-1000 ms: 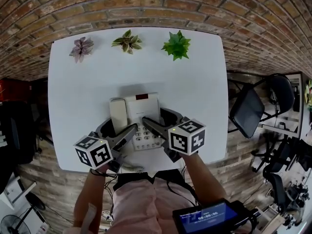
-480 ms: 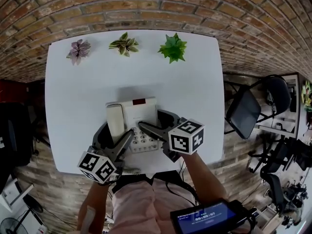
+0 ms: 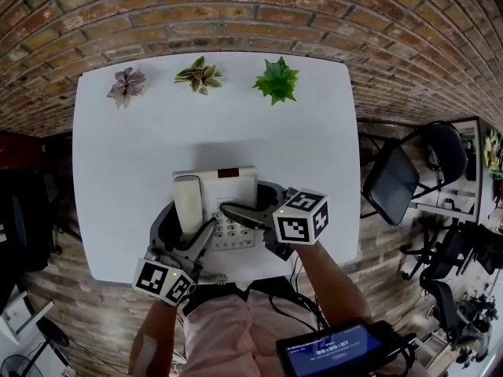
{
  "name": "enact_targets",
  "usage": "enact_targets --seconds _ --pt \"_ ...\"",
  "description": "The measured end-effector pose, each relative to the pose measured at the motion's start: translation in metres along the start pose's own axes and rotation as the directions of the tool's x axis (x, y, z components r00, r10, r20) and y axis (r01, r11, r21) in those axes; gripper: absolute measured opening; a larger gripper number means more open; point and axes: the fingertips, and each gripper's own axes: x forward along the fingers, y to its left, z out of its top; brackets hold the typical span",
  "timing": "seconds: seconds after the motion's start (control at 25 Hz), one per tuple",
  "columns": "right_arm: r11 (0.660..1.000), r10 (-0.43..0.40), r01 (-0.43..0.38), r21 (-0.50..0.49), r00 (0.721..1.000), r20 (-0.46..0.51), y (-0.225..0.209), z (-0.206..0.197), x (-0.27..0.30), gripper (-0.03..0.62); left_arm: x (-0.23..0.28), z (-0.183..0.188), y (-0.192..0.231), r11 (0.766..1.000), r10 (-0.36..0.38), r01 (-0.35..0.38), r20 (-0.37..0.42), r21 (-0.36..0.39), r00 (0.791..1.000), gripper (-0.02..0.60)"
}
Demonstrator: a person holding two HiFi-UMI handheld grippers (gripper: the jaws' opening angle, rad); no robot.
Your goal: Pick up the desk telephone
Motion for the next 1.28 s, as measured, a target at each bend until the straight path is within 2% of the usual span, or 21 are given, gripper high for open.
enact_targets --seconds 0.08,0.28,0.48,0.64,0.88,0.96,1.04,1.12,1.24,1.28 --pt "1.000 0.023 -0.023 -0.019 0.999 0.024 0.003 0.002 -0.003 0.318 0.000 0.000 -0.002 1.000 -0.026 0.026 -0.007 -0.007 1.000 0.377" --pt "0.996 0.062 -0.058 -0.067 0.995 0.073 0.009 0.004 -0.008 0.304 -0.002 -0.003 0.003 0.990 -0.110 0.105 -0.056 -0.099 0.992 0.439" --pt "0.989 0.108 -0.100 -0.105 0.992 0.071 0.017 0.001 -0.006 0.297 0.003 -0.008 -0.004 0.965 -0.228 0.210 -0.106 -0.159 0.968 0.446" --pt "0.984 0.144 -0.131 -0.122 0.984 0.109 0.022 0.004 -0.009 0.288 0.005 -0.006 -0.003 0.953 -0.254 0.230 -0.104 -0.199 0.961 0.445" --pt "0.976 0.164 -0.141 -0.167 0.978 0.128 0.026 0.006 -0.012 0.295 -0.001 0.004 -0.010 0.975 -0.214 0.212 -0.021 -0.074 0.977 0.443" --pt "0.984 0.145 -0.130 -0.125 0.982 0.119 0.024 0.004 -0.010 0.309 -0.004 0.004 -0.010 0.978 -0.201 0.200 -0.005 -0.062 0.980 0.442" --pt "0.992 0.118 -0.112 -0.058 0.987 0.106 0.019 0.001 -0.010 0.350 -0.007 0.004 -0.010 0.980 -0.192 0.193 0.008 -0.052 0.981 0.442" --pt "0.992 0.123 -0.123 -0.011 0.990 0.074 0.020 -0.006 -0.009 0.364 -0.009 0.005 -0.011 0.981 -0.189 0.190 0.018 -0.041 0.982 0.440" --pt "0.982 0.187 -0.188 -0.018 0.982 -0.033 0.032 -0.021 -0.003 0.353 -0.009 0.005 -0.012 0.981 -0.192 0.193 0.023 -0.032 0.981 0.440" --pt "0.979 0.199 -0.201 -0.031 0.979 -0.053 0.035 -0.025 -0.002 0.309 -0.009 0.006 -0.013 0.980 -0.198 0.199 0.022 -0.030 0.980 0.440"
